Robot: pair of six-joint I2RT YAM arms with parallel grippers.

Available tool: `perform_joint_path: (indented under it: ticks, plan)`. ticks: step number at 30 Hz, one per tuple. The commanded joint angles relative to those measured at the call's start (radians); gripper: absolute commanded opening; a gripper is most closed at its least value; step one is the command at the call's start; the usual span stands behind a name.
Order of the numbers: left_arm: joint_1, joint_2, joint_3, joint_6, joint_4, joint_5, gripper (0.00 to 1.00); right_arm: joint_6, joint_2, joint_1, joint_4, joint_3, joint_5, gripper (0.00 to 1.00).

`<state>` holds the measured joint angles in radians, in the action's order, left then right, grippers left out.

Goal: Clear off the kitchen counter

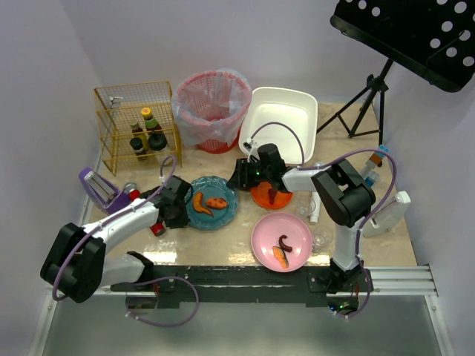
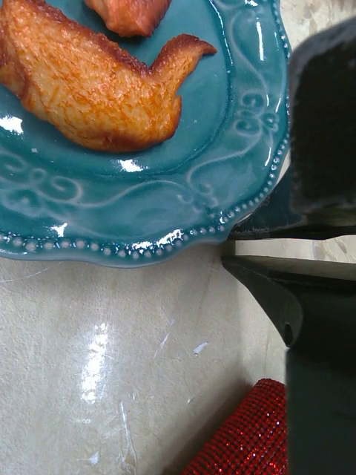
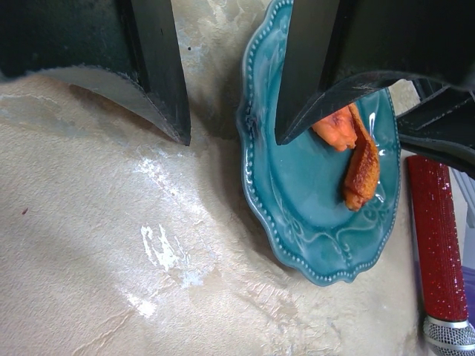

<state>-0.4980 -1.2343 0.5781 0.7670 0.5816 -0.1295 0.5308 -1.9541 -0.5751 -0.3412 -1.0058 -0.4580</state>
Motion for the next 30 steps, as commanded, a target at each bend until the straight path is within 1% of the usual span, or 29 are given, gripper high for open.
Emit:
perform_joint_path:
  ticks: [1,9,14,19,23,30]
  plan:
    - [-0.002,-0.007,-0.012,0.003,-0.039,0.016,0.19,-0.031,0.004,0.008,0.051,0.01,0.053,0.55]
    - [-0.002,0.099,0.103,0.005,0.11,-0.031,0.19,-0.031,0.001,0.008,0.051,0.006,0.053,0.55]
    - [-0.002,0.09,0.17,-0.008,0.127,-0.041,0.19,-0.029,-0.002,0.009,0.051,-0.001,0.05,0.55]
    - [-0.002,0.042,0.16,-0.015,0.089,-0.021,0.19,-0.028,0.0,0.009,0.056,-0.004,0.048,0.55]
    - [-0.002,0.039,0.138,-0.018,0.077,-0.019,0.19,-0.029,0.004,0.008,0.059,-0.002,0.053,0.55]
    - [-0.002,0.015,0.056,-0.009,0.0,0.007,0.19,-0.031,-0.005,0.008,0.059,-0.007,0.05,0.56]
